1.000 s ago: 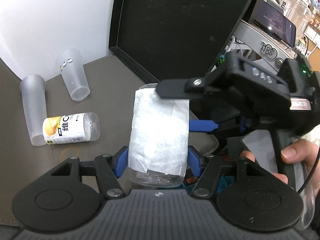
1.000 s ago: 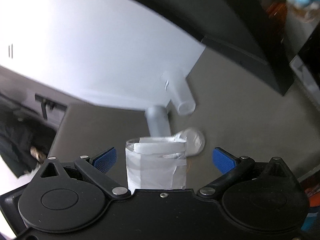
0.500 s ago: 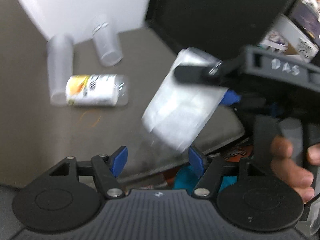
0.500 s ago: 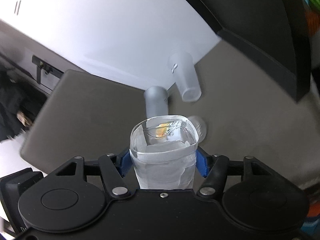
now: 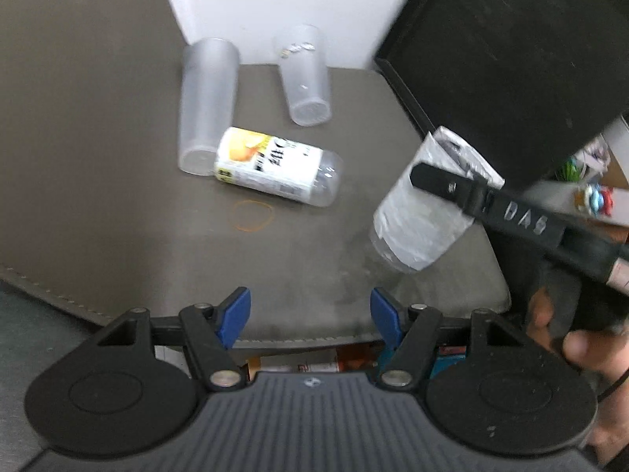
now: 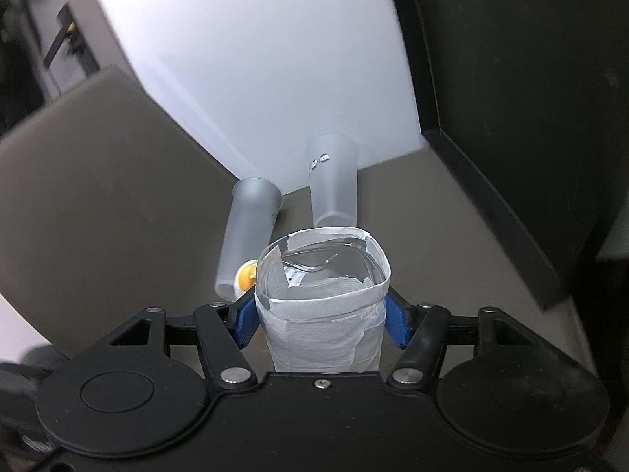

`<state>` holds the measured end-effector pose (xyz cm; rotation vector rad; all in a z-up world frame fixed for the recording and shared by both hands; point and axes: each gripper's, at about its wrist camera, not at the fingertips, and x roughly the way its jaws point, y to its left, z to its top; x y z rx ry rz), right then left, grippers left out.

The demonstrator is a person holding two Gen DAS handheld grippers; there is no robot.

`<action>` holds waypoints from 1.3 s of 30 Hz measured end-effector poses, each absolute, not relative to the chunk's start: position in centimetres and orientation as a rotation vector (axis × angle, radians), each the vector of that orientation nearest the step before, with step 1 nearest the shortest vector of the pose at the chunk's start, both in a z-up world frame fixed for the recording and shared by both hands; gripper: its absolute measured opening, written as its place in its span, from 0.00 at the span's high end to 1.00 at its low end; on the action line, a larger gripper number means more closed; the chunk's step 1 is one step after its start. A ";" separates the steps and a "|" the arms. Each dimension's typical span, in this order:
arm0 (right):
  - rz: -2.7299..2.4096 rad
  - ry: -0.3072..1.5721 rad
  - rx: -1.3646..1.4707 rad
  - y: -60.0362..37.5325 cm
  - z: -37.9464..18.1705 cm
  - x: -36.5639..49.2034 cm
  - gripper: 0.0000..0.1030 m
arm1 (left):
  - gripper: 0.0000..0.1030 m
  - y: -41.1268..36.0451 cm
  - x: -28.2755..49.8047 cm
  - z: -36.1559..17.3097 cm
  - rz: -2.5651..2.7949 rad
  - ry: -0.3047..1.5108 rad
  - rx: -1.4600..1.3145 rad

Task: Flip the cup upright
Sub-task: 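Rotate the cup rim-up with the right gripper and lower it onto the seat, then open the right gripper and pull it away from the upright cup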

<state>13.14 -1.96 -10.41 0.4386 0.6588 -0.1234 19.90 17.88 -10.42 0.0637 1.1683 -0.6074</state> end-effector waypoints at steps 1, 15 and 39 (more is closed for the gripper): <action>-0.129 0.662 0.415 -1.7 -10.5 13.4 0.40 | 0.36 18.2 20.0 -10.2 -0.594 1.168 0.061; -0.143 0.697 0.194 1.5 -13.8 16.1 0.40 | 0.36 20.5 20.1 -8.8 -0.480 1.161 -0.016; -0.147 0.803 0.214 1.9 -13.2 14.1 0.16 | 0.36 19.9 18.7 -7.9 -0.466 1.146 0.016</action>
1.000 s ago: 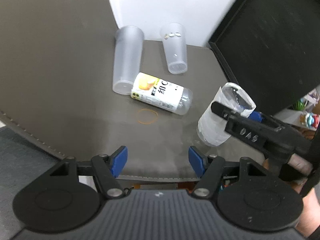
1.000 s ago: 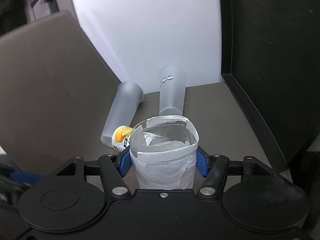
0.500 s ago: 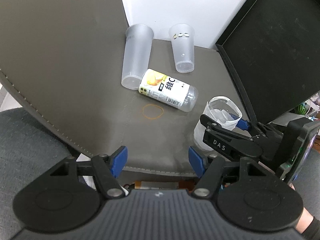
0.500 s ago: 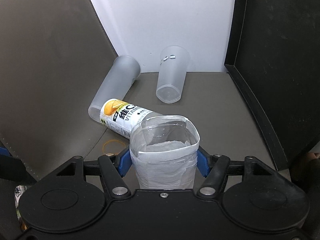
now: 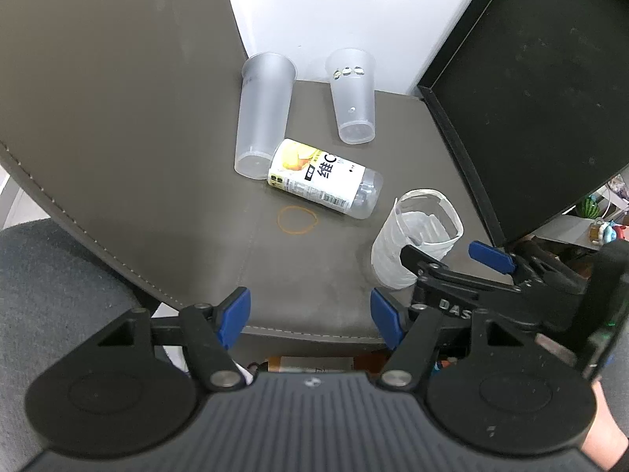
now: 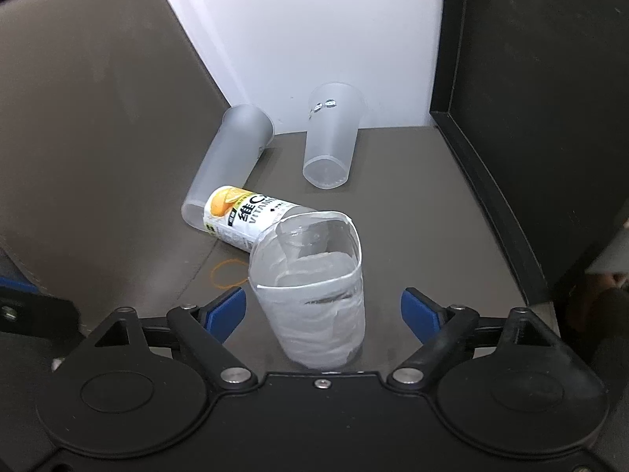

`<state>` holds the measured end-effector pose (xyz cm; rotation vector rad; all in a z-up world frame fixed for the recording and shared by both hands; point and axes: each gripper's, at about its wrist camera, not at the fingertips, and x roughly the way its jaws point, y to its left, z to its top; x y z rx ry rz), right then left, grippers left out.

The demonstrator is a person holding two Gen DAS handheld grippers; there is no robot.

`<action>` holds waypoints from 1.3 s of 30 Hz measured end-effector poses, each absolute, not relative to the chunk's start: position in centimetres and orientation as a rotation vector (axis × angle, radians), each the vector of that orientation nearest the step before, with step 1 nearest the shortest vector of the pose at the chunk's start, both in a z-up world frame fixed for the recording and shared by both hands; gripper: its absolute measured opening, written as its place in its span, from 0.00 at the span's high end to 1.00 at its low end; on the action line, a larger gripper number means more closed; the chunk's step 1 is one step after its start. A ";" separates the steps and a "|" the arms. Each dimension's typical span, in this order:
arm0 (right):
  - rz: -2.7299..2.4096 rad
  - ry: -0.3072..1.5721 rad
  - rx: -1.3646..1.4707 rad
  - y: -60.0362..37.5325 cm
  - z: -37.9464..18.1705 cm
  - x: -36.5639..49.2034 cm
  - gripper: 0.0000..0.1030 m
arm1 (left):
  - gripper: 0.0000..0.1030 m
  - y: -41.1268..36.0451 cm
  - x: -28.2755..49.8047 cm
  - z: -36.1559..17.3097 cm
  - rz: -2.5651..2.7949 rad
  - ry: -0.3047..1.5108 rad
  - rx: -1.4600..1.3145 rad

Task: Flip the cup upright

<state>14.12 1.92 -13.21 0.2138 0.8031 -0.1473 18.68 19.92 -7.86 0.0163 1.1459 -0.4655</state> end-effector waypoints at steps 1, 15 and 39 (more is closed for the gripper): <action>-0.141 0.806 0.228 1.8 -12.9 13.9 0.14 | 0.36 19.9 18.6 -7.8 -0.467 1.141 0.018; -0.174 0.809 0.265 0.4 -8.3 10.0 0.02 | 0.26 21.0 16.4 -4.9 -0.483 1.038 -0.031; -0.090 0.751 0.262 -0.4 -1.6 4.0 0.00 | 0.10 23.9 12.7 -0.7 -0.437 0.950 -0.017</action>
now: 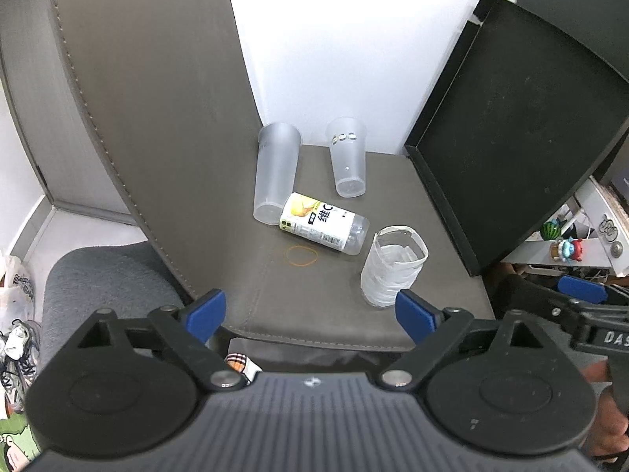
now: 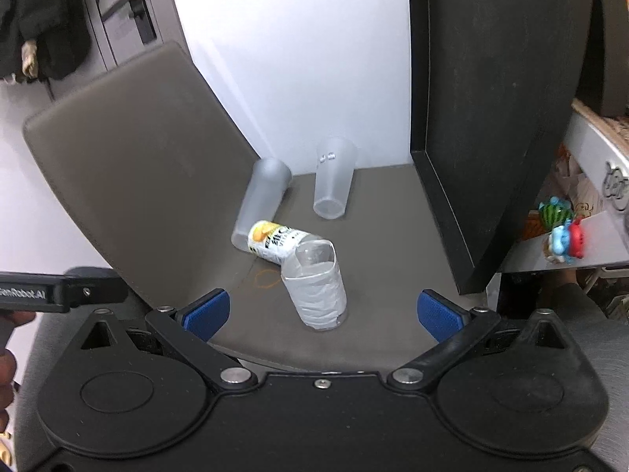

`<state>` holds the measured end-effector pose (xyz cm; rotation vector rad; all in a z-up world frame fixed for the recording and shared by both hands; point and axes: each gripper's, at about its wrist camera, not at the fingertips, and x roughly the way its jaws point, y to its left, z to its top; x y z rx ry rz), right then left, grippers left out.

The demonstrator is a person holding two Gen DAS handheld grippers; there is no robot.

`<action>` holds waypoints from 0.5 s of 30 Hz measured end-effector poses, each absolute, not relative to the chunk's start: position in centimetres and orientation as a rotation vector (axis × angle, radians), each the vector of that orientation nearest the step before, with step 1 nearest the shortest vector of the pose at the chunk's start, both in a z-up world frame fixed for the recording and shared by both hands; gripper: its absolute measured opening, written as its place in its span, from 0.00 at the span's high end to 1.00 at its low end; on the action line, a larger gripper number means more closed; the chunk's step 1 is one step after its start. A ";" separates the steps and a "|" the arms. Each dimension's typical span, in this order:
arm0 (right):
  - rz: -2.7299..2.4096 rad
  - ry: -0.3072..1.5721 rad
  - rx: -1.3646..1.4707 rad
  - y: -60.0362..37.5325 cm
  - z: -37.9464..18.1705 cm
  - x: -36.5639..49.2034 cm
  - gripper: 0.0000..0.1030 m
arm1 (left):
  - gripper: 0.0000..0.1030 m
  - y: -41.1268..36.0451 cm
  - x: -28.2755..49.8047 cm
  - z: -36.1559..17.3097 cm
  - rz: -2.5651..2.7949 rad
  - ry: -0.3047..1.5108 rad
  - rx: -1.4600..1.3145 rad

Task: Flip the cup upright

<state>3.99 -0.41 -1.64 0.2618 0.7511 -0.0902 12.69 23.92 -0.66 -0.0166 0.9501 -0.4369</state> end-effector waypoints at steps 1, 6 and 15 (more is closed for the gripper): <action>-0.089 0.745 0.262 -0.5 -1.4 3.7 0.00 | 0.10 24.0 12.6 -0.5 -0.436 0.948 -0.018; -0.075 0.726 0.277 -0.9 -0.5 2.8 0.00 | 0.08 24.2 12.0 0.2 -0.439 0.928 -0.005; -0.060 0.741 0.256 -0.3 -0.4 2.3 0.00 | 0.07 24.4 11.4 0.3 -0.446 0.924 -0.004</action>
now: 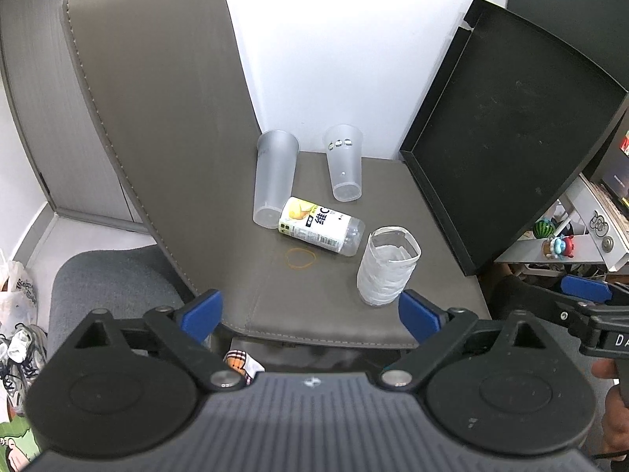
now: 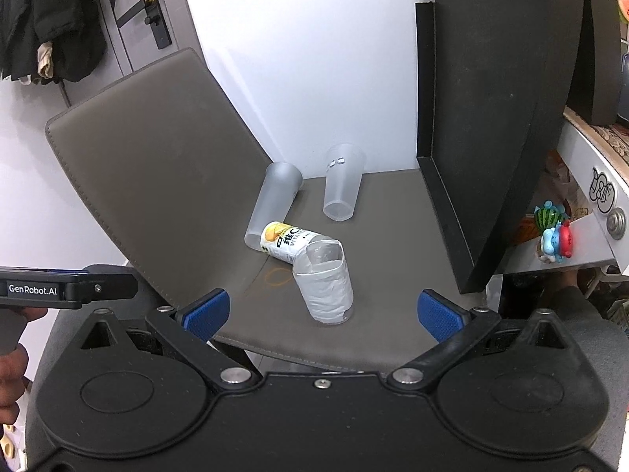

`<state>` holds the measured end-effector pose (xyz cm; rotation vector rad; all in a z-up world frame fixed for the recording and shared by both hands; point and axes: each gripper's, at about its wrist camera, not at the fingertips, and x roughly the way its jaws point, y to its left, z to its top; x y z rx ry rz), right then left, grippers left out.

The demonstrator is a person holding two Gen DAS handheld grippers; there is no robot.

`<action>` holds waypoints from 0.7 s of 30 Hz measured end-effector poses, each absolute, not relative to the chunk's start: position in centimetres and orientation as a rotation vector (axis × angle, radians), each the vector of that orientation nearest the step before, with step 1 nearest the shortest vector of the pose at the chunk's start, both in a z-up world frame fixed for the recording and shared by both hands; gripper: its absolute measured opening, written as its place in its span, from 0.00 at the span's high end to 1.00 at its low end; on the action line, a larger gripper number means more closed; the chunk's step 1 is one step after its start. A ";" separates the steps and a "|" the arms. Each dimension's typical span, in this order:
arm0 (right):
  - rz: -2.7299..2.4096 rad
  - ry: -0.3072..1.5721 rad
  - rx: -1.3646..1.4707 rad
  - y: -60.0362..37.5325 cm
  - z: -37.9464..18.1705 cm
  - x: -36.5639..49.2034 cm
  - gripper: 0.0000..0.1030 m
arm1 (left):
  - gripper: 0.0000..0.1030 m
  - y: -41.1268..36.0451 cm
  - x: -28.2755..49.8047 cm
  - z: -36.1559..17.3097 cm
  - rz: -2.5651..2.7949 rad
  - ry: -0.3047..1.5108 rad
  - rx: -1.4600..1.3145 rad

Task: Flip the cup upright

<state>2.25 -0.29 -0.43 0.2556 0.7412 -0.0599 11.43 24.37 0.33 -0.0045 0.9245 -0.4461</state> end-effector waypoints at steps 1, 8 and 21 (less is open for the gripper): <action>-0.059 0.741 0.257 -0.3 -0.4 2.2 0.00 | 0.07 24.4 11.4 0.4 -0.447 0.923 -0.005; -0.057 0.745 0.254 -0.1 -0.3 2.1 0.00 | 0.07 24.3 11.3 0.4 -0.453 0.923 -0.002; -0.055 0.758 0.239 0.6 -0.4 2.2 0.00 | 0.07 24.2 10.9 0.6 -0.461 0.919 0.007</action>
